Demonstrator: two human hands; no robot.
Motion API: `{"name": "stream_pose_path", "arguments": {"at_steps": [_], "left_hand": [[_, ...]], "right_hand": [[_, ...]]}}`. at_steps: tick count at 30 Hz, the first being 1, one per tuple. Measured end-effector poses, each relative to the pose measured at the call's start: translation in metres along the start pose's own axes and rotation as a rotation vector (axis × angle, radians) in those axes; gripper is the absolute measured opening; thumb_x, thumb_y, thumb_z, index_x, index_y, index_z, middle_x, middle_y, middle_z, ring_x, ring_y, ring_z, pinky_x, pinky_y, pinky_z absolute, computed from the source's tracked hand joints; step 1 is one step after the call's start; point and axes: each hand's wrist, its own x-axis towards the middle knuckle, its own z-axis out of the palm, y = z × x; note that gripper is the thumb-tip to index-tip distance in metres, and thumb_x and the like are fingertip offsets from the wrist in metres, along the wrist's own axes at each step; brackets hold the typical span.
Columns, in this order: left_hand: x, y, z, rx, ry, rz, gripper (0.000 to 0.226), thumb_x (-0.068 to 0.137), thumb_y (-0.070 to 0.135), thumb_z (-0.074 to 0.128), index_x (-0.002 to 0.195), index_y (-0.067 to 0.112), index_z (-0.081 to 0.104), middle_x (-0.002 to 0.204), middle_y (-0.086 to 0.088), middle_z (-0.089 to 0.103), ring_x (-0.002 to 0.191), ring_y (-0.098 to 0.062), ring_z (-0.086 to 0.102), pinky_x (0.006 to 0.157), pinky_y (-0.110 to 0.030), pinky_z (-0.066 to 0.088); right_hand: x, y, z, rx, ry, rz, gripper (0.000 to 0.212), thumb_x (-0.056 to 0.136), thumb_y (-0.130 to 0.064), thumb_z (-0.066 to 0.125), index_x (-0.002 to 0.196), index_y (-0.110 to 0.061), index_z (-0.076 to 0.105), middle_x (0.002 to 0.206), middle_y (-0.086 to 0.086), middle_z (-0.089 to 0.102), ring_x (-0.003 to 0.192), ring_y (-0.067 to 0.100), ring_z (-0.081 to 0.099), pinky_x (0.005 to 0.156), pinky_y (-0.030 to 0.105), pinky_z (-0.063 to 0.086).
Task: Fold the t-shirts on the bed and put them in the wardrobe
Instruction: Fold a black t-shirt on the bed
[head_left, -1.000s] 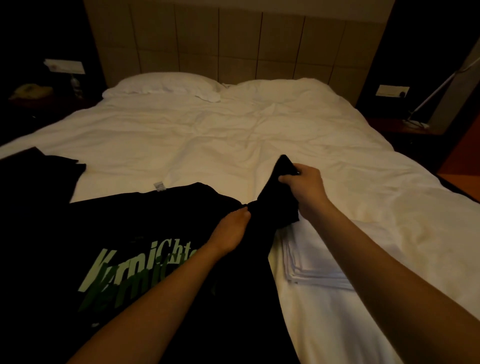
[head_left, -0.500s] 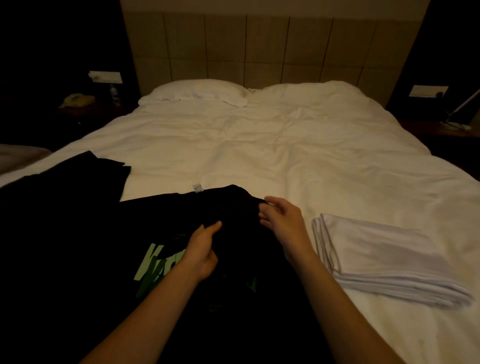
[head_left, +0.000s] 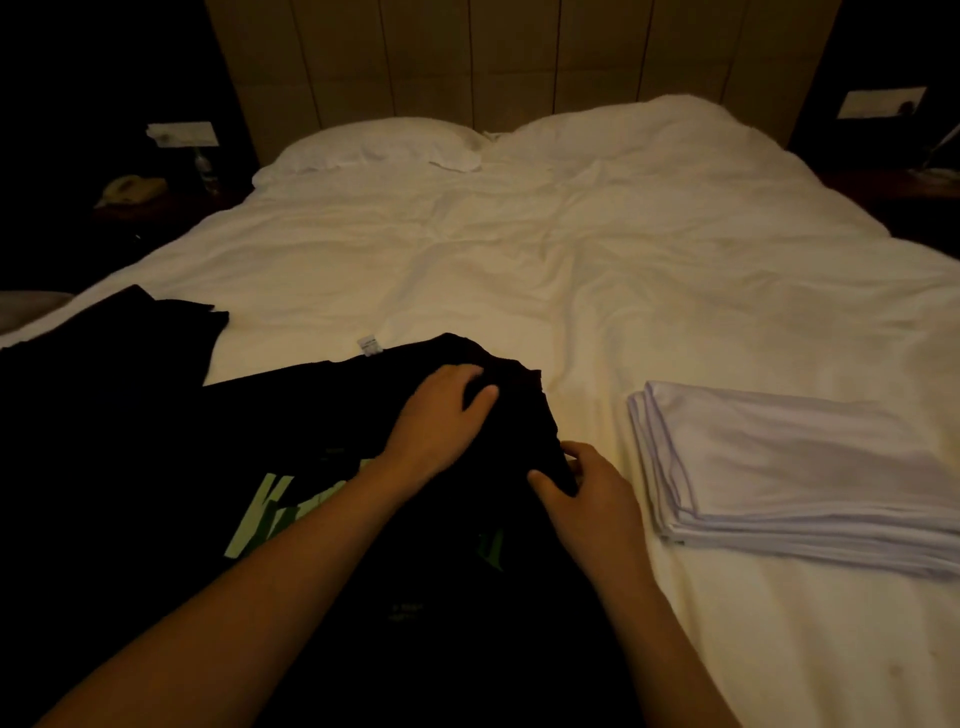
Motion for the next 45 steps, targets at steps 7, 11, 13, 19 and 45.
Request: {"name": "stream_pose_path", "arguments": {"at_steps": [7,11,13,19,45], "left_hand": [[0.059,0.013,0.050,0.250,-0.165,0.129,0.047,0.092,0.053,0.058,0.129,0.024,0.057,0.122,0.000,0.060,0.110,-0.020,0.057,0.088,-0.035,0.049],[0.073,0.008,0.055,0.293,-0.069,0.172,0.028,0.096,0.041,0.057,0.112,0.022,0.069,0.112,0.002,0.067,0.100,-0.019,0.062,0.078,-0.032,0.049],[0.080,0.004,0.055,0.204,-0.016,0.117,0.025,0.096,0.041,0.057,0.098,0.021,0.072,0.098,0.005,0.069,0.090,-0.016,0.062,0.071,-0.029,0.046],[0.117,0.005,0.053,0.017,-0.016,-0.068,0.040,0.100,0.035,0.051,0.064,0.020,0.059,0.074,-0.004,0.063,0.078,-0.024,0.063,0.074,-0.034,0.050],[0.120,0.007,0.076,-0.003,-0.072,-0.058,0.047,0.098,0.042,0.054,0.069,0.006,0.062,0.067,-0.008,0.057,0.063,-0.020,0.055,0.064,-0.029,0.036]], "right_hand": [[0.002,0.010,-0.005,0.081,-0.024,-0.026,0.052,0.088,-0.025,0.069,0.135,-0.028,0.047,0.108,-0.008,0.062,0.090,0.007,0.057,0.066,0.008,0.040],[0.002,0.014,-0.009,0.102,-0.010,-0.014,0.044,0.089,-0.011,0.063,0.129,-0.025,0.054,0.103,-0.005,0.065,0.084,0.006,0.057,0.061,0.004,0.040],[0.002,0.016,-0.010,0.119,0.025,-0.007,0.038,0.092,-0.009,0.060,0.128,-0.022,0.057,0.103,-0.004,0.066,0.087,0.009,0.059,0.062,0.005,0.040],[0.003,0.017,-0.010,0.194,0.102,0.023,0.040,0.101,-0.010,0.046,0.139,-0.021,0.049,0.115,0.005,0.067,0.099,0.016,0.062,0.081,0.018,0.043],[0.003,0.018,-0.004,0.074,0.185,-0.062,0.041,0.094,-0.007,0.051,0.132,-0.020,0.059,0.124,-0.003,0.063,0.118,0.016,0.056,0.100,0.021,0.039]]}}
